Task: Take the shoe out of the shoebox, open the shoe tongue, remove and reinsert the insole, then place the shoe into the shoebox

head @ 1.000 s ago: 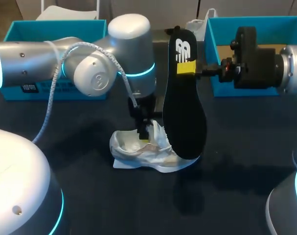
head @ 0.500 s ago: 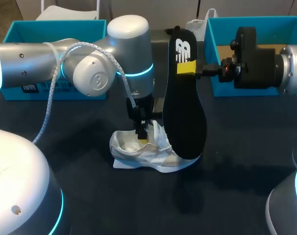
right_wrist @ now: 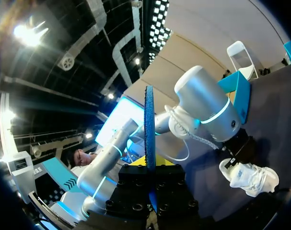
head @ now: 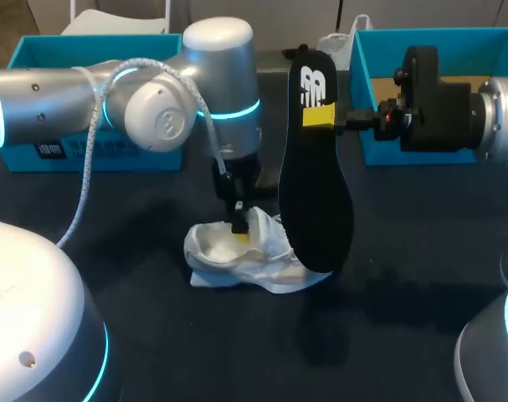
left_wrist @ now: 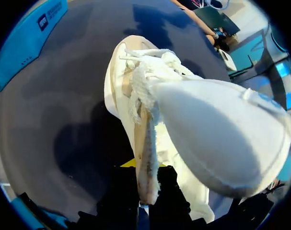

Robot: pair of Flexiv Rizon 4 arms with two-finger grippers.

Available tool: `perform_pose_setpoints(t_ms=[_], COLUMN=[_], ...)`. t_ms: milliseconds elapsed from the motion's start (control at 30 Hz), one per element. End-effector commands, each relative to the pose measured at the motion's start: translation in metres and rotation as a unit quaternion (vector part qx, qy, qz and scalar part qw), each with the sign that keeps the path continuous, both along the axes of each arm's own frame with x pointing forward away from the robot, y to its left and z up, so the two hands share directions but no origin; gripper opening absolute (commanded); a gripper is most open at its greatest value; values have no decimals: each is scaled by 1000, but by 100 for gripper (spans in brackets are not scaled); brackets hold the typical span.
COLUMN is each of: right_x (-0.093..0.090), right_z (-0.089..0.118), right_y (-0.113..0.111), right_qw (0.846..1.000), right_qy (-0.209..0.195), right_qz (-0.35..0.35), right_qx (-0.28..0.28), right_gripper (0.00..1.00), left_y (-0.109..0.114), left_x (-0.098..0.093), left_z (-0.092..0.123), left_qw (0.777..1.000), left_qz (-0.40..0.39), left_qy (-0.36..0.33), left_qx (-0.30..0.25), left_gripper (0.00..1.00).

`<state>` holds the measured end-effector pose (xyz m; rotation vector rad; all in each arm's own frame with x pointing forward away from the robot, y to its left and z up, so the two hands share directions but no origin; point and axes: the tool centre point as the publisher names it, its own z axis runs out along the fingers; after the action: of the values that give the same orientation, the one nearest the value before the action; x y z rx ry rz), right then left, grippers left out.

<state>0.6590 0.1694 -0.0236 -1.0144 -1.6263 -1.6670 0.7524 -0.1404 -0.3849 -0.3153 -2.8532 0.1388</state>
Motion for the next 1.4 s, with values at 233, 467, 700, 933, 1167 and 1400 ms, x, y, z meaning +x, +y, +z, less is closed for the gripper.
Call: perform_pose_setpoints(t_ms=[233, 467, 700, 933, 1167, 1400], right_x=[-1, -1, -1, -1, -1, -1], right_z=[0, 0, 0, 0, 0, 0], right_y=[2, 2, 2, 2, 2, 2], right_qw=[1000, 1000, 1000, 1000, 1000, 1000], right_qy=[1, 1, 1, 1, 1, 1], right_qz=[-1, -1, -1, -1, -1, -1], right_qx=[-2, -2, -2, -2, -2, -2], right_gripper=[0, 0, 0, 0, 0, 0], left_y=[-2, -4, -4, -4, -7, -14], left_x=[39, 49, 49, 49, 66, 79], left_z=[21, 25, 25, 25, 35, 42], left_qw=[981, 964, 964, 964, 916, 846], left_qz=[-127, -230, -230, -230, -365, -506], left_qy=[142, 114, 114, 114, 154, 154], left_qx=[40, 64, 64, 64, 66, 72], left_gripper=[0, 0, 0, 0, 0, 0])
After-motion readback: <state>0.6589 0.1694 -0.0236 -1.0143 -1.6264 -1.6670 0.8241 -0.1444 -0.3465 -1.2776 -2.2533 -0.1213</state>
